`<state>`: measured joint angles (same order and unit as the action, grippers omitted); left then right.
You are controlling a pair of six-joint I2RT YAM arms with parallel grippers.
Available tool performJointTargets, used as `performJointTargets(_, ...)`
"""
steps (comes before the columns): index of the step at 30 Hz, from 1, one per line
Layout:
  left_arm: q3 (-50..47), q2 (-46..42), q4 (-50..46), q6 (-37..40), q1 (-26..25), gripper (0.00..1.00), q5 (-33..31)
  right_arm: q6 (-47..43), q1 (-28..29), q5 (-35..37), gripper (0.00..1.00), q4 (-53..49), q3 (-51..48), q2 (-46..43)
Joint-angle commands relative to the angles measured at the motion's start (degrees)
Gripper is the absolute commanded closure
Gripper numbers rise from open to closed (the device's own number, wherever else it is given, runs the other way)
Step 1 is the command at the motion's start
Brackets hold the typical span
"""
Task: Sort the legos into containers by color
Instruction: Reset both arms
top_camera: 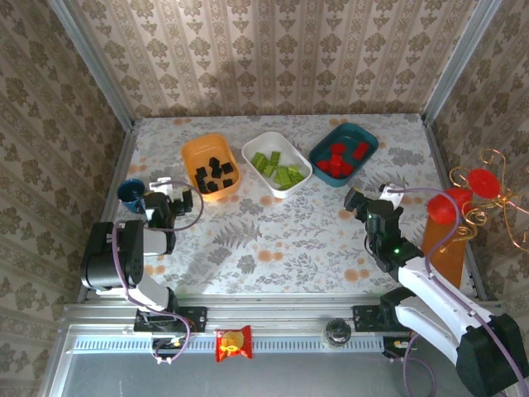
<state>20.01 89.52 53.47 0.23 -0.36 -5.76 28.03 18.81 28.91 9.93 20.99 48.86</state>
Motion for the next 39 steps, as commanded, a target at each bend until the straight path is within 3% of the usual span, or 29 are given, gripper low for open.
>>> performJointTargets(1,1.2,-0.1,2.2,1.8,-2.0,0.00,-5.4,-7.7,-1.0,5.2,0.00,7.2,-0.4,2.3)
performJointTargets(4,0.8,0.1,3.2,3.1,-3.2,0.00,-6.9,-10.0,-3.4,8.7,0.00,7.6,1.4,6.1)
performJointTargets(7,1.0,0.2,3.0,3.2,-3.4,0.00,-6.9,-13.5,-6.8,4.2,0.00,12.2,1.9,9.5)
performJointTargets(12,1.0,0.1,2.9,3.2,-3.4,0.00,-6.9,-22.3,-8.2,4.4,0.00,17.5,3.7,19.5)
performJointTargets(16,1.0,0.1,3.0,3.2,-3.4,0.00,-6.9,-24.5,-10.6,-1.6,0.00,31.2,1.8,28.4)
performJointTargets(18,1.0,0.1,2.9,3.2,-3.4,0.00,-6.9,-25.4,-11.2,-3.5,0.00,29.5,4.0,30.2)
performJointTargets(22,1.0,0.1,2.9,3.2,-3.4,0.00,-6.8,-25.4,-13.7,-8.2,0.00,36.8,3.3,36.6)
performJointTargets(28,1.1,0.1,2.8,3.2,-3.3,0.00,-6.8,-24.4,-15.4,-12.8,0.00,31.4,5.6,36.5)
performJointTargets(30,1.1,0.1,2.7,3.1,-3.2,0.00,-6.6,-25.1,-16.5,-18.0,0.00,34.3,4.2,37.1)
performJointTargets(31,1.2,0.1,2.6,3.1,-3.1,0.00,-6.5,-25.2,-17.2,-20.5,0.00,41.1,1.9,39.3)
performJointTargets(32,1.2,0.0,2.6,3.1,-3.1,0.00,-6.4,-24.9,-17.3,-19.2,0.00,45.1,0.4,39.9)
performJointTargets(33,1.2,0.1,2.6,3.0,-3.2,0.00,-6.4,-23.7,-17.6,-18.2,0.00,40.9,0.7,37.9)
performJointTargets(39,1.2,0.1,2.5,3.0,-3.1,0.00,-6.2,-23.8,-17.6,-18.2,0.00,40.1,1.4,38.4)
